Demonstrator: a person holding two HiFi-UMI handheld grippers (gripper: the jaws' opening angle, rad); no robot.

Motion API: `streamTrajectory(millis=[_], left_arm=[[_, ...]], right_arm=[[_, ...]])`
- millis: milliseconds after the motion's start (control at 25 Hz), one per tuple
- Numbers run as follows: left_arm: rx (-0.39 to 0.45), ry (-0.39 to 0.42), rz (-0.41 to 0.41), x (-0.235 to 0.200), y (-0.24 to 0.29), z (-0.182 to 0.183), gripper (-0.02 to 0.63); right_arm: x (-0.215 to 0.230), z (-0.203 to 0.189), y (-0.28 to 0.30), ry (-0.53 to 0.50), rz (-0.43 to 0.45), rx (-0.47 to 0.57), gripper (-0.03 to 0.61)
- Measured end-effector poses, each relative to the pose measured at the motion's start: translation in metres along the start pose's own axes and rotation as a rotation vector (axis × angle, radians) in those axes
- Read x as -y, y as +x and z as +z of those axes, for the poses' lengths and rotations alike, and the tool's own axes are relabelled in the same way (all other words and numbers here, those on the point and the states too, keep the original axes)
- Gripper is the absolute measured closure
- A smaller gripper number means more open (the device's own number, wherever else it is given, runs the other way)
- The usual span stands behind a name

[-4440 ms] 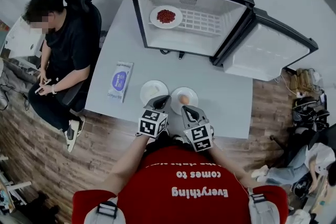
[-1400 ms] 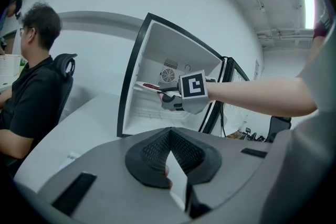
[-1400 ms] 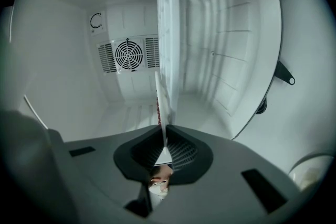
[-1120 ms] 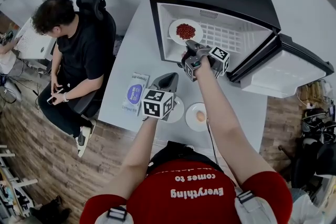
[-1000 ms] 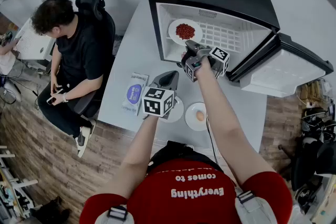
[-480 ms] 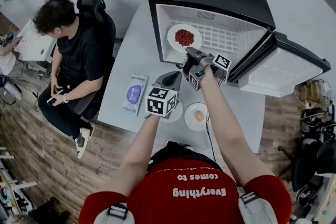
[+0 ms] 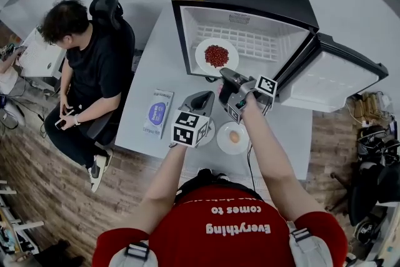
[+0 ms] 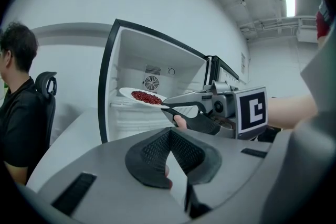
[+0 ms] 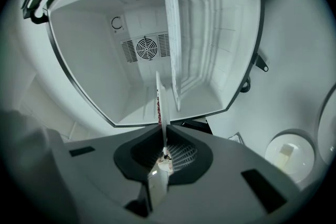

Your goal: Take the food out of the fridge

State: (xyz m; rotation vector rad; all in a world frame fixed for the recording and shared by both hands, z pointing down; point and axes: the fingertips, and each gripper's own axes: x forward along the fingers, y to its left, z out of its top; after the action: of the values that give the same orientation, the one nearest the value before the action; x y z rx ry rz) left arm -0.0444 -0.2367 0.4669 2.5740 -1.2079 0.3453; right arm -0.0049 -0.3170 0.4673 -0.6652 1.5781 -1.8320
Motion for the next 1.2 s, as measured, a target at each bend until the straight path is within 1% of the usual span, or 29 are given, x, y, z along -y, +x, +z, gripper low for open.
streamTrajectory(millis=[240, 480, 560, 680, 840, 1000, 1200], left_arm=[[0.004, 0.028, 0.016, 0.01, -0.017, -0.006, 0.615], [0.036, -0.008, 0.005, 0.024, -0.034, -0.011, 0.615], [0.033, -0.007, 0.0, 0.03, -0.039, -0.017, 0.615], [0.026, -0.009, -0.011, 0.039, -0.046, -0.027, 0.615], [0.029, -0.017, -0.032, 0.055, -0.055, -0.039, 0.615], [0.014, -0.013, -0.052, 0.064, -0.054, -0.045, 0.615], [0.014, -0.006, -0.069, 0.074, -0.056, -0.047, 0.615]], right_arm=[[-0.003, -0.018, -0.034, -0.014, 0.012, 0.007, 0.552], [0.015, -0.037, -0.071, -0.043, -0.005, 0.019, 0.552], [0.02, -0.045, -0.082, -0.046, -0.014, 0.019, 0.552], [0.026, -0.056, -0.099, -0.087, -0.027, 0.01, 0.552], [0.037, -0.07, -0.12, -0.132, -0.019, -0.005, 0.552], [0.046, -0.074, -0.132, -0.15, -0.018, -0.002, 0.552], [0.046, -0.073, -0.151, -0.137, 0.004, 0.023, 0.552]])
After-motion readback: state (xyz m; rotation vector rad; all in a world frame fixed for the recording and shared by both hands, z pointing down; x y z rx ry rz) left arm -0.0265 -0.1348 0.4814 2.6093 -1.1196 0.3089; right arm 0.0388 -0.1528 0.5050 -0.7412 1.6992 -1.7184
